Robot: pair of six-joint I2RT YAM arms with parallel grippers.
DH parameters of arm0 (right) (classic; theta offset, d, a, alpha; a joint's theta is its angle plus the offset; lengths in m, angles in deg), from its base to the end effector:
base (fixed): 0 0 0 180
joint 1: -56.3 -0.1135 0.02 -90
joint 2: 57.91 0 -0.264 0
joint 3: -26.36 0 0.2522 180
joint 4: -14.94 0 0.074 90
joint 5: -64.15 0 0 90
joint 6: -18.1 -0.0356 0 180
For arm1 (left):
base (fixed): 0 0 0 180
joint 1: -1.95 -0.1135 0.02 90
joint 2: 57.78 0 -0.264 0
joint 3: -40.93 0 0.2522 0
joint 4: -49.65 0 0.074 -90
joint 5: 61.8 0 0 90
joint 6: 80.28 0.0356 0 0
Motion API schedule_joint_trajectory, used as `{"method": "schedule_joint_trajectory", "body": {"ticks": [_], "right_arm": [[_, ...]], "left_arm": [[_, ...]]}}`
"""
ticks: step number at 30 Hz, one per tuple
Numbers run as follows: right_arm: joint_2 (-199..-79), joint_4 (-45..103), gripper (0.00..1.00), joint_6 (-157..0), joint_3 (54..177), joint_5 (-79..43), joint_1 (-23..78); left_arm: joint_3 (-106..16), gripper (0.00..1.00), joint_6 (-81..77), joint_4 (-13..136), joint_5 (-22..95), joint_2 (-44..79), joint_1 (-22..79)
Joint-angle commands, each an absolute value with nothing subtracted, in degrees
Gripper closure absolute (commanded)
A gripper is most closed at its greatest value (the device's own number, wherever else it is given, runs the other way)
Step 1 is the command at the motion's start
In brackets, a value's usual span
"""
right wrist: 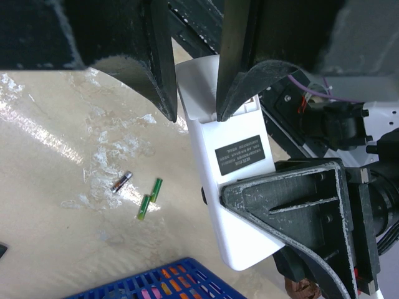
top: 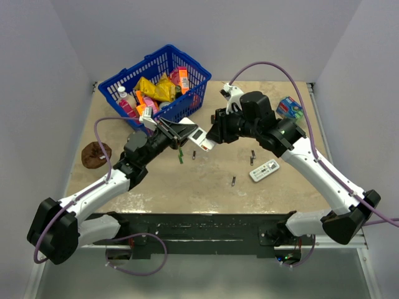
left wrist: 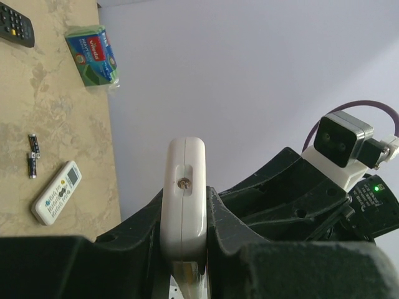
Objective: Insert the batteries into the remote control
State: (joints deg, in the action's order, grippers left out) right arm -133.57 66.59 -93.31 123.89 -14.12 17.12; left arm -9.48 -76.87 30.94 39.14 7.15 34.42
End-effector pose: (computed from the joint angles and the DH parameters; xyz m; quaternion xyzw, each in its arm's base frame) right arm 0.2149 0.1845 0.4092 -0.1836 0.8423 0.3281 0.3863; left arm 0.2165 -0.1458 0.2974 -0.2461 0.6353 -0.6614 0.3138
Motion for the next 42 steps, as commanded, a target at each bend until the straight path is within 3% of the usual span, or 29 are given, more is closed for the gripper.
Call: {"method": "schedule_joint_trajectory", "body": {"ticks": [1, 42], "right_arm": [[-134.02, 68.69, 0.66, -92.12, 126.08, -16.09, 16.57], [-135.43, 70.19, 0.64, -89.57, 129.06, -19.17, 10.43]], "left_arm": [[-9.83, 1.0, -80.28, 22.98, 36.02, 6.91, 35.0], [-5.0, 1.0, -88.54, 18.5, 28.82, 6.82, 35.88]]}}
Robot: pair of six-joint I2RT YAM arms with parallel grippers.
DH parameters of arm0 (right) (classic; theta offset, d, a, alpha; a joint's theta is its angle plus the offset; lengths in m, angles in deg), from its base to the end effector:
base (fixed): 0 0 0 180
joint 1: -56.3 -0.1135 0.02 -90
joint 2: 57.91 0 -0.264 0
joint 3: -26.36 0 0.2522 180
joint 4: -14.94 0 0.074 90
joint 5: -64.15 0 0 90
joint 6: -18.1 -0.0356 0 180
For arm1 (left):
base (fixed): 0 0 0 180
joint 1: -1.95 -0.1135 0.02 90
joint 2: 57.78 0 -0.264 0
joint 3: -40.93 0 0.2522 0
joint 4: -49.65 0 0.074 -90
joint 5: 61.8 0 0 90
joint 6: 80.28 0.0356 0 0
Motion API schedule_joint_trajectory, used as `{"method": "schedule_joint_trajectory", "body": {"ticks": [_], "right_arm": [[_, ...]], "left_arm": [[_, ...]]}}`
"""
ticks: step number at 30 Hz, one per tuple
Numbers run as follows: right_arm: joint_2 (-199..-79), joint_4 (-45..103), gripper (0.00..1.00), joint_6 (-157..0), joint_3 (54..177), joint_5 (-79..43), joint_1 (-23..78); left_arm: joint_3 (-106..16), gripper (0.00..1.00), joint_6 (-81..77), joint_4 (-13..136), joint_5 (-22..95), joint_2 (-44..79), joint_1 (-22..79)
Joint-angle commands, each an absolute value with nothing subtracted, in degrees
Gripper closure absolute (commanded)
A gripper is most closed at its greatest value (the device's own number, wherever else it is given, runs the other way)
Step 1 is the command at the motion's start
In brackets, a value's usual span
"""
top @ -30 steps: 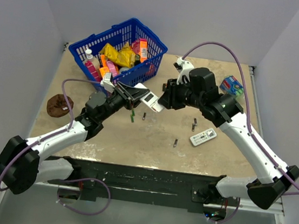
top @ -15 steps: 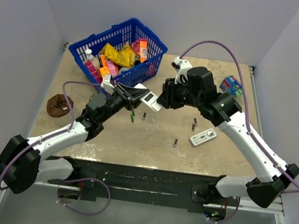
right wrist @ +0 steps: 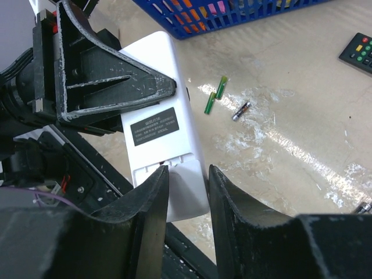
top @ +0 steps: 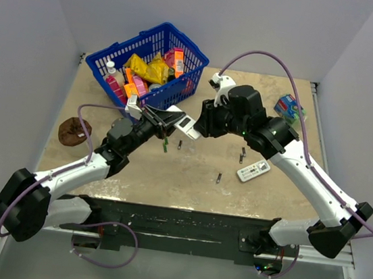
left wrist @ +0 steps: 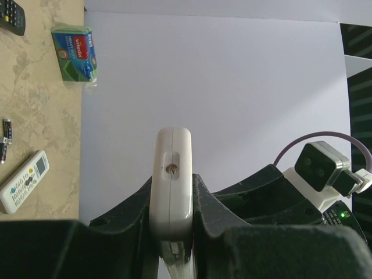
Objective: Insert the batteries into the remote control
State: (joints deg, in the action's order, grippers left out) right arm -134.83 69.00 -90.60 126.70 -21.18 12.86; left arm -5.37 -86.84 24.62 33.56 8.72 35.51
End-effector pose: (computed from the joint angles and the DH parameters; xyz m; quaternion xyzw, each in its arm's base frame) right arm 0.2056 0.1987 0.4151 -0.2057 0.8436 0.2856 0.4055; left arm 0.2152 -0.1468 0.2777 -0.3238 0.5943 -0.6802 0.2814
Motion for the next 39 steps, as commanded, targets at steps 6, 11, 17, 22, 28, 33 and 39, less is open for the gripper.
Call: {"method": "schedule_joint_trajectory", "body": {"ticks": [6, 11, 17, 22, 28, 33, 39], "right_arm": [[-134.99, 67.73, 0.62, -87.2, 128.27, -16.8, 8.67], [-135.08, 67.55, 0.62, -86.41, 127.75, -16.18, 8.4], [-134.46, 66.32, 0.61, -85.35, 127.04, -17.14, 8.49], [-134.99, 67.2, 0.56, -86.23, 127.39, -18.64, 8.49], [-135.08, 68.51, 0.54, -87.19, 128.62, -21.8, 8.49], [-135.52, 68.96, 0.53, -87.72, 128.89, -22.95, 8.49], [-135.17, 68.96, 0.5, -88.34, 129.24, -23.21, 8.49]], "left_arm": [[-5.18, 1.0, -88.8, 18.5, 29.95, 6.82, 35.88], [-3.95, 1.0, -89.77, 16.74, 30.04, 6.56, 35.88], [-3.95, 1.0, -89.34, 15.25, 32.15, 6.82, 35.97], [-2.81, 1.0, -89.16, 14.19, 32.94, 6.3, 35.97], [-2.01, 1.0, -88.98, 14.28, 32.59, 5.07, 35.97], [-1.84, 1.0, -88.98, 14.28, 32.51, 4.63, 35.97], [-1.57, 1.0, -88.63, 13.84, 32.33, 4.1, 35.97]]}}
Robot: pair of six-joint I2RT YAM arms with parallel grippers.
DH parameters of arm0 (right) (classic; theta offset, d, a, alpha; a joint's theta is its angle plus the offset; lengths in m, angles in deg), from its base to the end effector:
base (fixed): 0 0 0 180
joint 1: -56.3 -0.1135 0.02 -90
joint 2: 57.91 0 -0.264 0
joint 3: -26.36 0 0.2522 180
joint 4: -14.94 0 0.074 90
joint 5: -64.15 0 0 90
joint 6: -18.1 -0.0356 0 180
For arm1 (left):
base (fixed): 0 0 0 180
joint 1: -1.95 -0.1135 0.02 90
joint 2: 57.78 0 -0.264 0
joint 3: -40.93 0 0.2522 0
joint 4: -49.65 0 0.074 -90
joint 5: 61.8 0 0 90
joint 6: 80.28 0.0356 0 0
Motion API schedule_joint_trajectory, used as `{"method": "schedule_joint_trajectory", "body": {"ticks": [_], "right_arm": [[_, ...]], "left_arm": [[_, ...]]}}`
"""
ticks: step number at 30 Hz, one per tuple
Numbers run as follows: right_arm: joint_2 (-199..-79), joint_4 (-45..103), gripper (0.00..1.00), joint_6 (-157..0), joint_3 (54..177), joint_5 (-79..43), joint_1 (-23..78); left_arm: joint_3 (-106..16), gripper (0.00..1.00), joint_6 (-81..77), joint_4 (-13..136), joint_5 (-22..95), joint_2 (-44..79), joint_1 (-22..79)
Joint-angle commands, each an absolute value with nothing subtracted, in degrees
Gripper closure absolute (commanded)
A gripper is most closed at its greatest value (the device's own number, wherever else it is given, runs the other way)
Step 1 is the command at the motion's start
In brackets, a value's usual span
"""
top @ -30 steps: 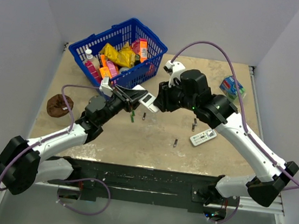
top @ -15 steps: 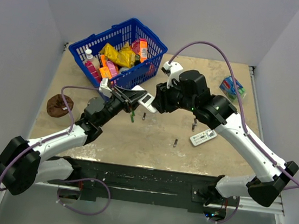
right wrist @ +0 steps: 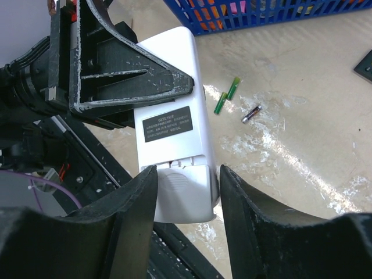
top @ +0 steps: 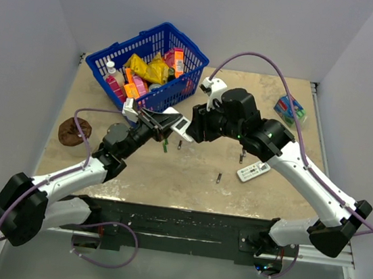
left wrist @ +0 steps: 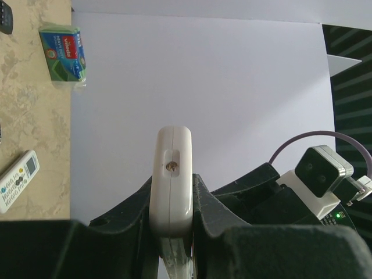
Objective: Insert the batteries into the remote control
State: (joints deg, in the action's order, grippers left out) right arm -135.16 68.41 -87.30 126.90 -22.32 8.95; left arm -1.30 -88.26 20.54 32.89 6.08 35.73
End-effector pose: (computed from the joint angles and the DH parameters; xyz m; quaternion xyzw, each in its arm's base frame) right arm 0.1936 0.2134 0.4156 -0.2532 0.8287 0.2823 0.4116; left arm 0.2034 -0.1396 0.2718 -0.3241 0.5745 -0.6965 0.2823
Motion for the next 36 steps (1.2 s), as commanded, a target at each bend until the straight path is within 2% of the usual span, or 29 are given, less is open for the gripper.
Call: {"method": "schedule_joint_trajectory", "body": {"ticks": [1, 21, 26, 36], "right_arm": [[-135.25, 68.96, 0.49, -88.34, 129.59, -23.3, 8.49], [-137.27, 69.66, 0.37, -88.69, 137.49, -22.95, 8.66], [-137.37, 70.98, 0.37, -89.13, 140.14, -21.72, 9.71], [-131.21, 66.68, 0.64, -88.69, 128.99, -10.75, 14.9]], "left_arm": [[-1.49, 1.0, -88.63, 13.75, 32.33, 4.1, 35.97], [0.1, 1.0, -88.02, 13.75, 32.33, 2.52, 35.88], [1.59, 1.0, -88.19, 12.08, 32.24, 2.78, 36.05], [1.68, 1.0, -88.02, 9.88, 32.68, 3.22, 35.97]]}}
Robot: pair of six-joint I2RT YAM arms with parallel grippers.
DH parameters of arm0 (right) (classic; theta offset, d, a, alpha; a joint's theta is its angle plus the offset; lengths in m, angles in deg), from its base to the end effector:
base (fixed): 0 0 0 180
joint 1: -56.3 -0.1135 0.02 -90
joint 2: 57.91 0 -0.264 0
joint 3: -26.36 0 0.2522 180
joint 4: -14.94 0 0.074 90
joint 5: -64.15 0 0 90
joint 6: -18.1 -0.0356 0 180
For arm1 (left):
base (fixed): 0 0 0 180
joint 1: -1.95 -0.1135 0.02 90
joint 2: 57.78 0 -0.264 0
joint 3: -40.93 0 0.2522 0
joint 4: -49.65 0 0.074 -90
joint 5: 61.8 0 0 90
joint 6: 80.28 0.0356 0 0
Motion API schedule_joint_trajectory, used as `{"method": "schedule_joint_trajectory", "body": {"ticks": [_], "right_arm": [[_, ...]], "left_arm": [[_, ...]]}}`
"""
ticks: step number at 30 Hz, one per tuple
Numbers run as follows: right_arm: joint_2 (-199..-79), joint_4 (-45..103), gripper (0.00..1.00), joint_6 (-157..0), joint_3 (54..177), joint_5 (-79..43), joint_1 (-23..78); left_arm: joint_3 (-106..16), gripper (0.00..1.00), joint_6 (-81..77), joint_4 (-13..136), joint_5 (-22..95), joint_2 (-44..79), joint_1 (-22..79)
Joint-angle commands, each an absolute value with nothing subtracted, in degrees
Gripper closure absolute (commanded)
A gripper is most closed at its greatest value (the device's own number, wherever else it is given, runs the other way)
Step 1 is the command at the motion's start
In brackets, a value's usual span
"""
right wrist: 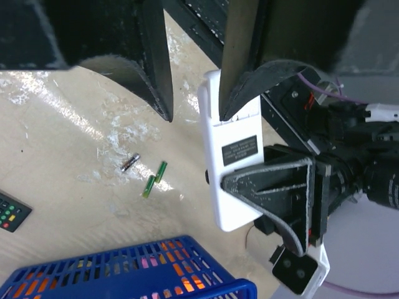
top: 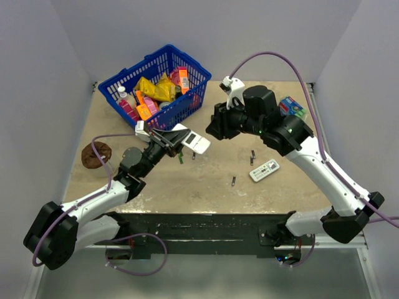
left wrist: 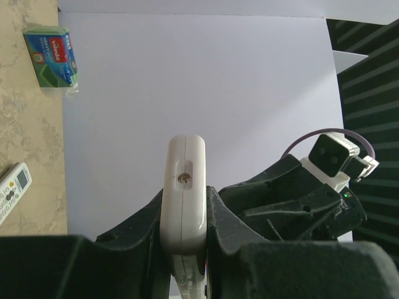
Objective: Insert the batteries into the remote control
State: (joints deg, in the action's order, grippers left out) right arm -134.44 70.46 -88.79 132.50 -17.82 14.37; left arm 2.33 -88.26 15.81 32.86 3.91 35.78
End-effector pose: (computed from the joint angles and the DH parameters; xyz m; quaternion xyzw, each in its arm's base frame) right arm 0.2020 0.1882 0.4471 -0.2196 0.8174 0.3116 0.4319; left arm 0.1931 -0.1329 0.2674 -0.3119 0.5566 -0.7131 0.2905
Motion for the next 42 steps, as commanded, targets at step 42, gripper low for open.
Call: {"method": "schedule_joint_trajectory", "body": {"ticks": [42], "right_arm": [[-131.3, 62.71, 0.86, -85.35, 126.16, -6.16, 15.17]], "left_arm": [[-0.34, 1.0, -87.75, 7.6, 34.26, 5.94, 35.97]]}}
